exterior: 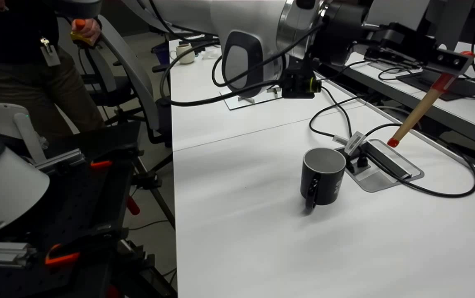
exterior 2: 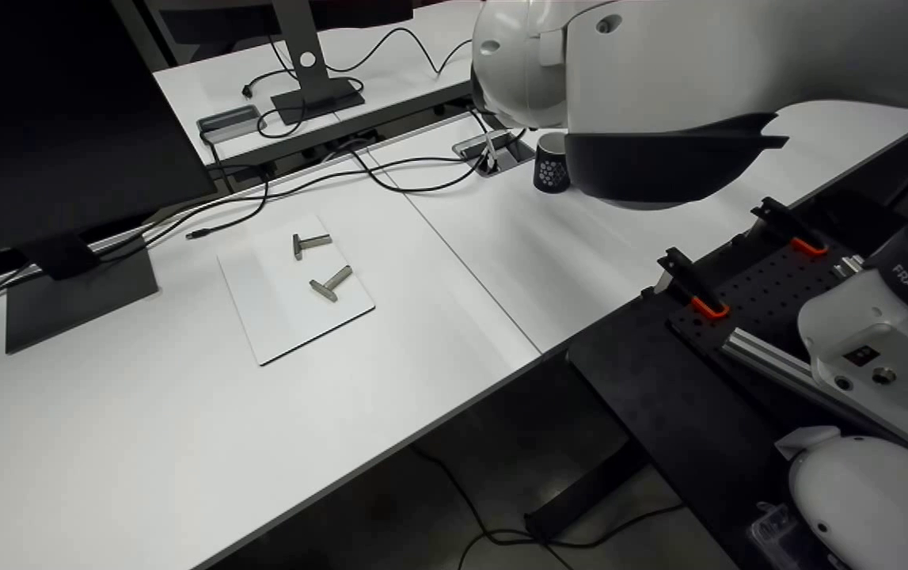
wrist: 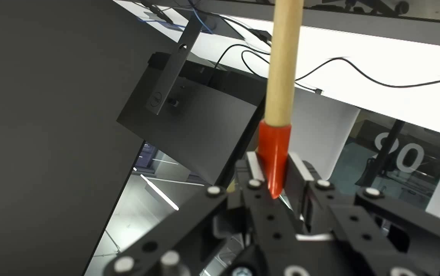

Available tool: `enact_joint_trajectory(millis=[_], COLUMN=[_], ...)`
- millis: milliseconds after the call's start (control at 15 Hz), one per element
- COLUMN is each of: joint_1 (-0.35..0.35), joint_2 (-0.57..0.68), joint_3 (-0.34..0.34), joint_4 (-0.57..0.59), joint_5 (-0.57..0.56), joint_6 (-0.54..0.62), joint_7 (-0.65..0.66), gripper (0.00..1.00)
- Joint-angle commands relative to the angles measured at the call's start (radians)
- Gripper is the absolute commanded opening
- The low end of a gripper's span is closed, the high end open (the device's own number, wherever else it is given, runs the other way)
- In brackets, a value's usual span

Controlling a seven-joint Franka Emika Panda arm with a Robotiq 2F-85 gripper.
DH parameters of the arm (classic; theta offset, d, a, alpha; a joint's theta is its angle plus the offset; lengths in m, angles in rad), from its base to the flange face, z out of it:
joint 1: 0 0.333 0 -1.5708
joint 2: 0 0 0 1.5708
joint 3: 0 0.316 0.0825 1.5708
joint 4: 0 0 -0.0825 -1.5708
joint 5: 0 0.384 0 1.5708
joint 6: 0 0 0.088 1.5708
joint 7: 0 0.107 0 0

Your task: Pick up the miniature baseball bat from the table and put it inside the black mug

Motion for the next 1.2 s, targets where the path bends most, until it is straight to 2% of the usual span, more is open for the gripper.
enact_joint_trajectory(millis=[0,400,667,733,800,1067,1133], joint_1=[0.027,0.060,0.059,0.053,0.055,0.052,0.052], joint_2=[0.000,0.000,-0.001,-0.001,-0.001,-0.001,-0.001], joint_3=[-0.005,-0.054,-0.033,-0.038,-0.034,-0.032,-0.032], joint_4=[-0.046,-0.082,-0.035,-0.052,-0.050,-0.050,-0.050], joint_5=[-0.006,0.010,0.078,0.030,0.031,0.031,0.031], joint_6=[0.005,0.001,0.006,0.000,0.000,-0.001,-0.001], joint_7=[-0.016,-0.082,-0.128,-0.079,-0.081,-0.080,-0.080], gripper=[0.07,0.07,0.07,0.07,0.30,0.30,0.07])
